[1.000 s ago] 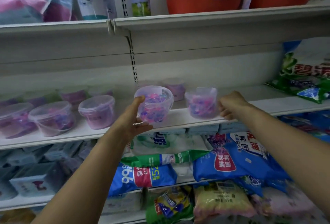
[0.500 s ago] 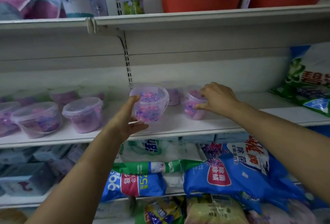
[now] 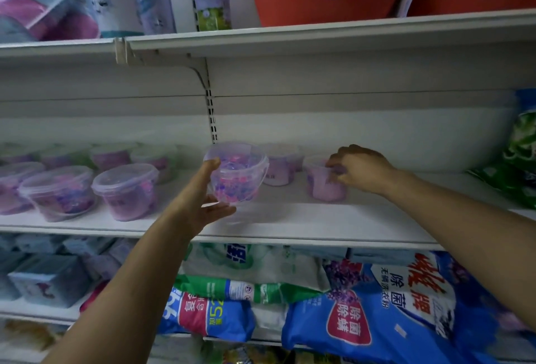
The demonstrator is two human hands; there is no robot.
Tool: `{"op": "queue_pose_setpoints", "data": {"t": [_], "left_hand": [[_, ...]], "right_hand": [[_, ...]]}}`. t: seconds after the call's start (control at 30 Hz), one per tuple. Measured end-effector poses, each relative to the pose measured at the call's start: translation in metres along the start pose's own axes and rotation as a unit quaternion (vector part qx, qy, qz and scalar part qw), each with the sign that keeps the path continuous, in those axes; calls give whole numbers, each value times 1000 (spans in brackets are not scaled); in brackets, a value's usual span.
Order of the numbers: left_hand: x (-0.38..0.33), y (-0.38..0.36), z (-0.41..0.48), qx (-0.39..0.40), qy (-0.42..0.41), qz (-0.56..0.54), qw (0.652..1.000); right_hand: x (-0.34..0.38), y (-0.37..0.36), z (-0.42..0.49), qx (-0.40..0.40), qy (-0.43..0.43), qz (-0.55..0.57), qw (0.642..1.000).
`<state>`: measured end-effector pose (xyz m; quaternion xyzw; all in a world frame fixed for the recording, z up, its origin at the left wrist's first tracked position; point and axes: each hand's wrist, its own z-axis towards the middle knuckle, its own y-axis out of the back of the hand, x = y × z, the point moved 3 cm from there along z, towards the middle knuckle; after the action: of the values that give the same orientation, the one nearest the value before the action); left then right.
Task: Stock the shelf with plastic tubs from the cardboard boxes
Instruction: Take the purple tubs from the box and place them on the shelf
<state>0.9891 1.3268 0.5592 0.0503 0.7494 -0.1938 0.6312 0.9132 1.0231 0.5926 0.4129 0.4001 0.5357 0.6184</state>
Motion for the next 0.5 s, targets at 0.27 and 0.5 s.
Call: {"op": "queue_pose_setpoints", "data": {"t": [0.27, 0.5], "left_hand": [[3, -8, 1, -25, 5, 7, 1000], [3, -18, 0, -28, 12, 19, 999]], "right_hand": [[-17, -16, 32, 41, -29, 4, 999], [-23, -17, 31, 53, -22, 0, 998]]}}
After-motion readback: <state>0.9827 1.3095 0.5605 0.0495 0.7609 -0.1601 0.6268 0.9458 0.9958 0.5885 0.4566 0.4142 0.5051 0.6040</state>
